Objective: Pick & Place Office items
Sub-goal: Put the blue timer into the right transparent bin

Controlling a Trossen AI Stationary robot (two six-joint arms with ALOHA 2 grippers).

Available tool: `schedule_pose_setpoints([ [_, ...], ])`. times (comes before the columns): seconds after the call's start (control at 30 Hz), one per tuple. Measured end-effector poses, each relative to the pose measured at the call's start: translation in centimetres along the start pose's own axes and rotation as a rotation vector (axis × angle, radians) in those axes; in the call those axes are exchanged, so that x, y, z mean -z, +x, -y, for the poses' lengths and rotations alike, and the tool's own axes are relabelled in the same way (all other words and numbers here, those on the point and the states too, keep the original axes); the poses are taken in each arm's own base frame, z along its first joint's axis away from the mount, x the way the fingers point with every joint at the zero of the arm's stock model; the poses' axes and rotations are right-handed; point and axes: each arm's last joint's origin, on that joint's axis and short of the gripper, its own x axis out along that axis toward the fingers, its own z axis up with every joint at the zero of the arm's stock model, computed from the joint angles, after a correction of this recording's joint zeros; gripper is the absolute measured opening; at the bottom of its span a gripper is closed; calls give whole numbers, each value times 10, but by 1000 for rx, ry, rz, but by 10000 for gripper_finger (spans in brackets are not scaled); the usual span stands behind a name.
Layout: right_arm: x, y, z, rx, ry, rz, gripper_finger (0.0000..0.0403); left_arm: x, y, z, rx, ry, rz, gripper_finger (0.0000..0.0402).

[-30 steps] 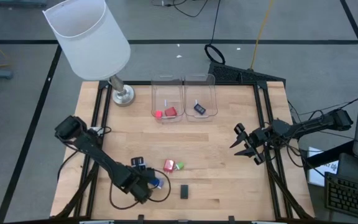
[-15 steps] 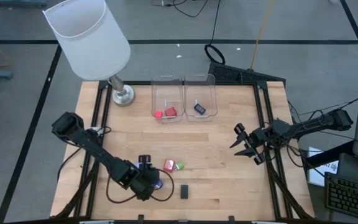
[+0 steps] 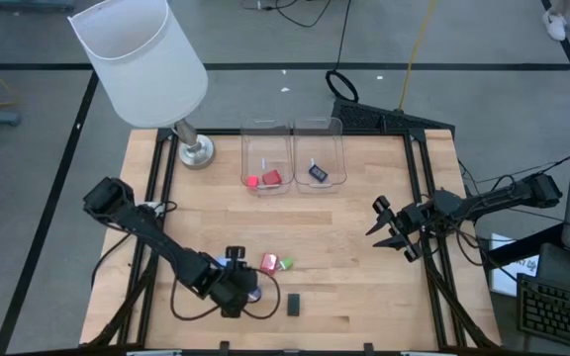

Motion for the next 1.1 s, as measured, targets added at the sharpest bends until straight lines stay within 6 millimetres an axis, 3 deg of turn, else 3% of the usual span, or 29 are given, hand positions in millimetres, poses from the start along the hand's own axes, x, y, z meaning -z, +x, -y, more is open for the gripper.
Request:
schedule_pose_setpoints([
  [0.2, 0, 0, 0, 0, 0, -1, 144, 1, 14, -4, -27, 83, -43, 235],
  [0.37, 1, 0, 0, 1, 2, -7, 144, 3, 22, -4, 85, 178, -125, 264],
  [0.7, 1, 0, 0, 1, 2, -7, 144, 13, 28, -7, 92, 213, -237, 242],
  [1.1, 1, 0, 0, 2, 4, -13, 144, 35, 48, -9, 135, 179, -235, 215],
])
